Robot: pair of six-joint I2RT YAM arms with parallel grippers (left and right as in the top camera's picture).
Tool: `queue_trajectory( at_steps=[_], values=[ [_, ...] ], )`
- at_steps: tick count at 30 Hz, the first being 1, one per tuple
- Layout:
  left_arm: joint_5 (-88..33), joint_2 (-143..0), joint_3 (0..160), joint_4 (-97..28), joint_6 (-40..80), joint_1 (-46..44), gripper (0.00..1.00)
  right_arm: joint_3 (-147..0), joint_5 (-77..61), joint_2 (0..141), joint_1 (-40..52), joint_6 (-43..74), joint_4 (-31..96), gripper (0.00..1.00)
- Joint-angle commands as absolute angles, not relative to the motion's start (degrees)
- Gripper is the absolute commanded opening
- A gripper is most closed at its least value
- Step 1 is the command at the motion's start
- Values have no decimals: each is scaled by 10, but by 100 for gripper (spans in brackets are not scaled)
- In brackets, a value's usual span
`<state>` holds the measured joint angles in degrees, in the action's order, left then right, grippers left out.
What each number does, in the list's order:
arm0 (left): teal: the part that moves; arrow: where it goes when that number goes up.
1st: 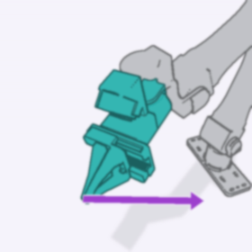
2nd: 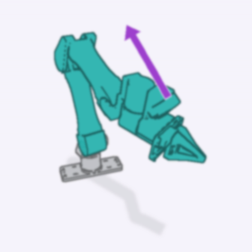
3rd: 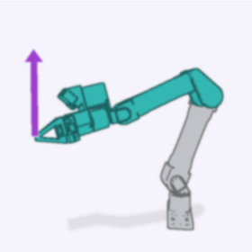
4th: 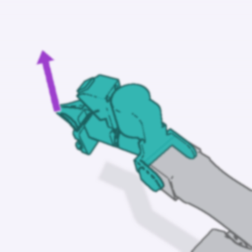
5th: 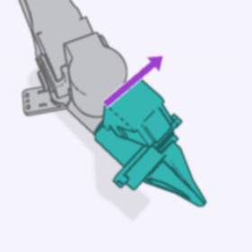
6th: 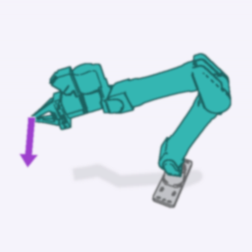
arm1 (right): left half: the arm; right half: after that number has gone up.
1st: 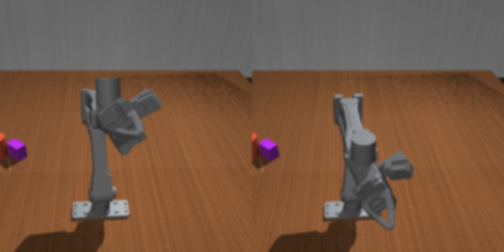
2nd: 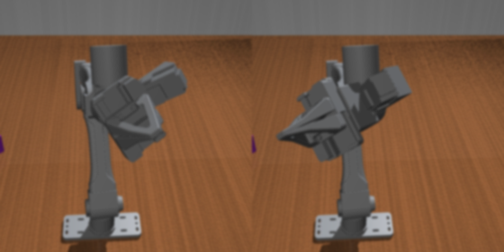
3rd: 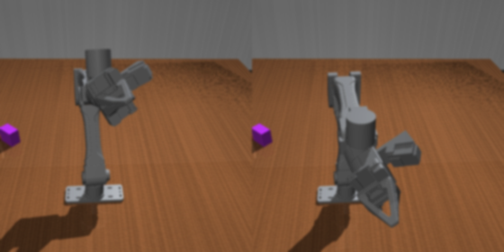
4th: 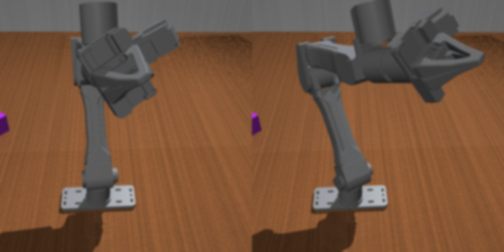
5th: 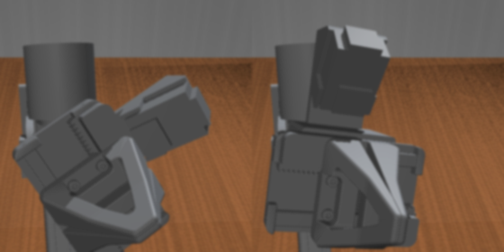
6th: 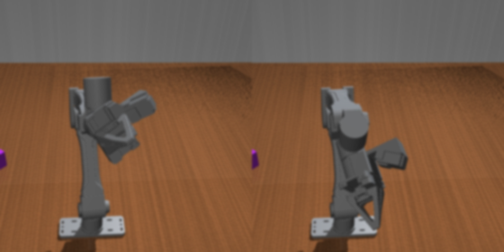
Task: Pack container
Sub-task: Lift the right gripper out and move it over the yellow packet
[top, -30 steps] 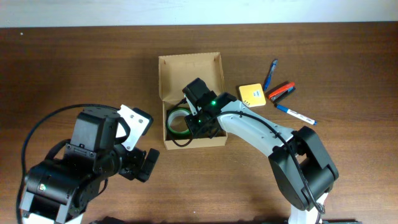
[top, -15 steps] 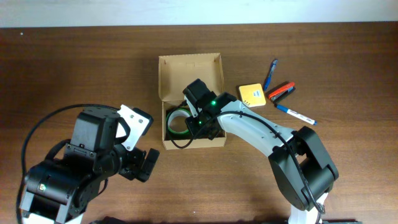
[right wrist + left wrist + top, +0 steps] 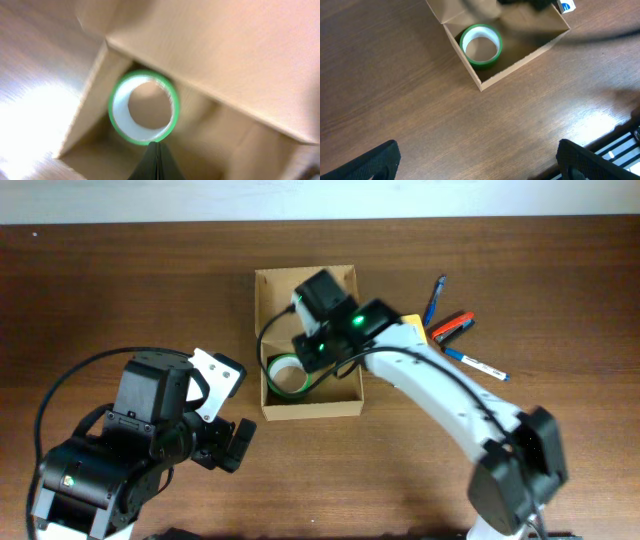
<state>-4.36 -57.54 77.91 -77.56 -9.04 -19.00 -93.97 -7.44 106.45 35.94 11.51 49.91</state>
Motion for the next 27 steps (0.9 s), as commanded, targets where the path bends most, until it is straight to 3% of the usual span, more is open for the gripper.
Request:
queue_trajectory(
  at_steps=[1, 6, 8, 10, 14, 18, 27],
  values=[
    [-52, -575, 789, -774, -100, -191, 100, -969, -69, 1019, 311, 111, 504, 4],
    [-52, -575, 789, -774, -100, -191, 100, -969, -69, 997, 227, 130, 512, 5],
    [-52, -575, 789, -774, -100, -191, 100, -969, -63, 999, 193, 129, 519, 24],
    [-51, -575, 789, -774, -100, -191, 100, -969, -43, 1007, 168, 123, 527, 29],
    [-52, -575, 789, -774, -100, -191, 99, -966, -27, 1028, 137, 91, 532, 64],
    [-52, -575, 789, -774, -100, -191, 100, -966, -20, 1055, 126, 69, 529, 78],
    [-52, -575, 789, -774, -100, -191, 100, -966, 23, 1133, 119, 47, 494, 85]
  ],
)
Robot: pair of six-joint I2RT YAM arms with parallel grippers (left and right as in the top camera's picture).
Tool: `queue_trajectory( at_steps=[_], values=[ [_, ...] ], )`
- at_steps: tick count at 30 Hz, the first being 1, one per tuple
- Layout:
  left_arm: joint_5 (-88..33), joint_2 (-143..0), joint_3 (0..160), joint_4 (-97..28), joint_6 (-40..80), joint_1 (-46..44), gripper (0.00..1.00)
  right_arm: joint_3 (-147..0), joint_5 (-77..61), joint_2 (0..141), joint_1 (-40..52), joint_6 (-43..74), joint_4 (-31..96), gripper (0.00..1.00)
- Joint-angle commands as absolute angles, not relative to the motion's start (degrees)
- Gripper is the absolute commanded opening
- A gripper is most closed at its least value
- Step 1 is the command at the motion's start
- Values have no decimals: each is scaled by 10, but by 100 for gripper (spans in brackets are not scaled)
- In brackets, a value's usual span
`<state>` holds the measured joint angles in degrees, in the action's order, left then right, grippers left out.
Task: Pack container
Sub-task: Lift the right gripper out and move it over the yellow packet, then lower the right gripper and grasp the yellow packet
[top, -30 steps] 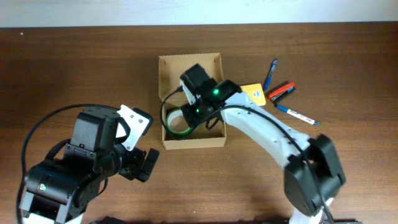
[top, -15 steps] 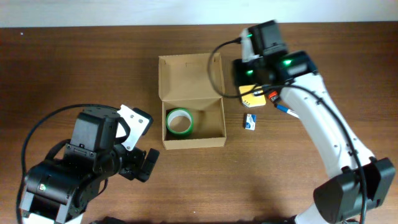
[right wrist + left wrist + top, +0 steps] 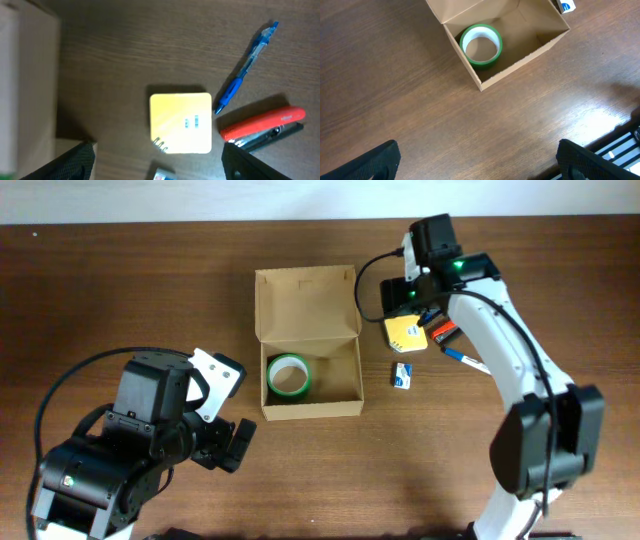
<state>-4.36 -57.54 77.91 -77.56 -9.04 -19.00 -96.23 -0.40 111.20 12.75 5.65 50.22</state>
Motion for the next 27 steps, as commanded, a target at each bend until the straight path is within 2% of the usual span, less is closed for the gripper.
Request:
queue_trajectory(
  at_steps=[1, 7, 14, 27],
  values=[
    [-52, -575, 789, -774, -100, -191, 100, -966, 22, 1140, 117, 47, 490, 88],
    [-52, -575, 789, -774, -100, -191, 100, -966, 22, 1189, 107, 33, 482, 91],
    [-52, -575, 789, -774, -100, -191, 100, -965, 22, 1223, 104, 32, 462, 100],
    [-51, -575, 789, -774, -100, -191, 99, -965, -17, 1242, 93, 32, 465, 99]
  ],
)
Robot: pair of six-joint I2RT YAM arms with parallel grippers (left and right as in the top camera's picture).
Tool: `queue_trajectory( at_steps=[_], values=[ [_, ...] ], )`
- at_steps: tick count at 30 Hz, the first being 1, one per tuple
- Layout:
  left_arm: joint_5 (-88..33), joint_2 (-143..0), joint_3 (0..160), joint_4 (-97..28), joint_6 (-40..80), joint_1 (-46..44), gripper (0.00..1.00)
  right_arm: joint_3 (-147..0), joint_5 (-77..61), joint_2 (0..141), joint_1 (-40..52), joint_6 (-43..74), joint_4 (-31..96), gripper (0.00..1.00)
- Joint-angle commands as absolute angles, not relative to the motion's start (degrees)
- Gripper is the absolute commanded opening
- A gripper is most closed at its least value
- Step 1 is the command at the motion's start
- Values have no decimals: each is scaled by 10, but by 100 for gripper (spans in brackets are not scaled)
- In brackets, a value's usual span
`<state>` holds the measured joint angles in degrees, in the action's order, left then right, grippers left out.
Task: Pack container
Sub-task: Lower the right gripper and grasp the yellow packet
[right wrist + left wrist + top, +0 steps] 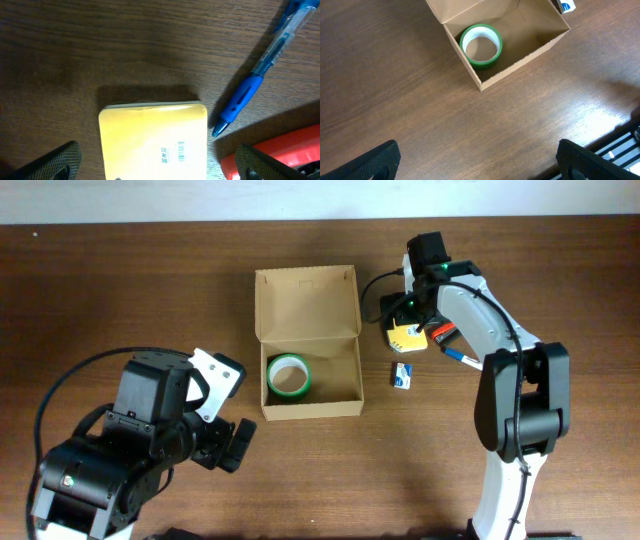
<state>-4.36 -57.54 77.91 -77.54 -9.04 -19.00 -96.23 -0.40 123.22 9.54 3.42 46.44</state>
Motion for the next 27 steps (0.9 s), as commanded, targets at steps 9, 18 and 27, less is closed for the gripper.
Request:
queue_trajectory(
  at_steps=[9, 18, 27],
  values=[
    [-51, -575, 789, -774, -100, -191, 100, -923, -17, 1244, 93, 32, 463, 99],
    [-52, -575, 789, -774, -100, -191, 100, -908, -17, 1244, 93, 32, 446, 99],
    [-52, -575, 789, -774, -100, -191, 100, -887, -51, 1245, 93, 31, 414, 99]
  ],
)
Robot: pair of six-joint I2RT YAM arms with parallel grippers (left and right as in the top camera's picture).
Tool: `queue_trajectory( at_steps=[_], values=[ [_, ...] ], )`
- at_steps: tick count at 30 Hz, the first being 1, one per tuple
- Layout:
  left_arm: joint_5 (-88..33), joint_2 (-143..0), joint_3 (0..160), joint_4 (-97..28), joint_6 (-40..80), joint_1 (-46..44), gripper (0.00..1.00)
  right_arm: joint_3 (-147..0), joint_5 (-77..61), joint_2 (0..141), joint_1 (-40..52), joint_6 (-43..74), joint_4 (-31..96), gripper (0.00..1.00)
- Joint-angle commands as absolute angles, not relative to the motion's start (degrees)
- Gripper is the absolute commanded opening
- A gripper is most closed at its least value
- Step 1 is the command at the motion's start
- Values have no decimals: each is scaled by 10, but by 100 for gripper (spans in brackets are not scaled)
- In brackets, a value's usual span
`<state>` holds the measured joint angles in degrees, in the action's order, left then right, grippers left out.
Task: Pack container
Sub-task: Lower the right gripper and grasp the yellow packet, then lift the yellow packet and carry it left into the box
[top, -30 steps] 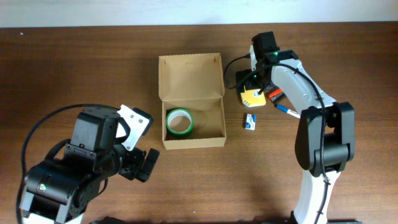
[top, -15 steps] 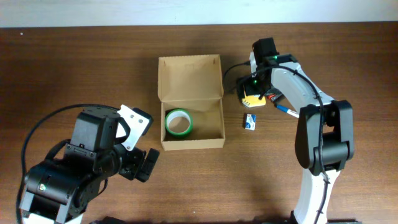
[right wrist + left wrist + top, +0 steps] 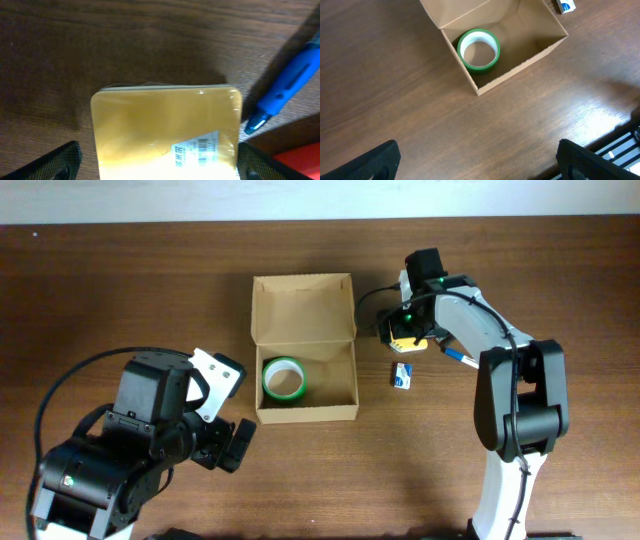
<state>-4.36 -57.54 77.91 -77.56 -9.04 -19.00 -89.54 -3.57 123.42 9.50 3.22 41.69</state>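
An open cardboard box [image 3: 305, 350] stands mid-table with a green tape roll [image 3: 284, 379] in its front left corner; the left wrist view shows the tape roll [image 3: 478, 49] as well. Just right of the box lies a yellow notepad [image 3: 165, 130]. My right gripper [image 3: 159, 162] is low over it, open, one finger on each side of the pad. In the overhead view the right gripper [image 3: 405, 330] covers most of the pad. My left gripper [image 3: 232, 444] hangs open and holds nothing, near the front left, well away from the box.
A small white-and-blue packet [image 3: 402, 373] lies in front of the notepad. A blue pen [image 3: 287, 82] and a red stapler [image 3: 307, 162] lie just right of the pad. The box's lid flap [image 3: 302, 306] stands up at the back.
My right gripper has come lower over the yellow notepad, which now fills most of the gap between its fingers. The box with the tape has shifted slightly to the left. The left arm is unchanged.
My right gripper was shut inside the box, right by the green tape roll. Then it was open over the items right of the box, with the tape left inside. It then stood closer over the yellow notepad, and now straddles it.
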Motion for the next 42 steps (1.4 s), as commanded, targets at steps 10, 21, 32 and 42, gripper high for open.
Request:
queue_trajectory(
  at_steps=[10, 21, 32, 42],
  values=[
    [-52, -575, 789, -774, -100, -191, 100, -887, -39, 1253, 93, 32, 409, 100],
    [-52, -575, 789, -774, -100, -191, 100, -887, -39, 1254, 93, 32, 406, 77],
    [-51, -575, 789, -774, -100, -191, 100, -954, -39, 1244, 92, 32, 467, 76],
    [-52, -575, 789, -774, -100, -191, 99, -1123, -55, 1230, 93, 32, 624, 76]
  ],
)
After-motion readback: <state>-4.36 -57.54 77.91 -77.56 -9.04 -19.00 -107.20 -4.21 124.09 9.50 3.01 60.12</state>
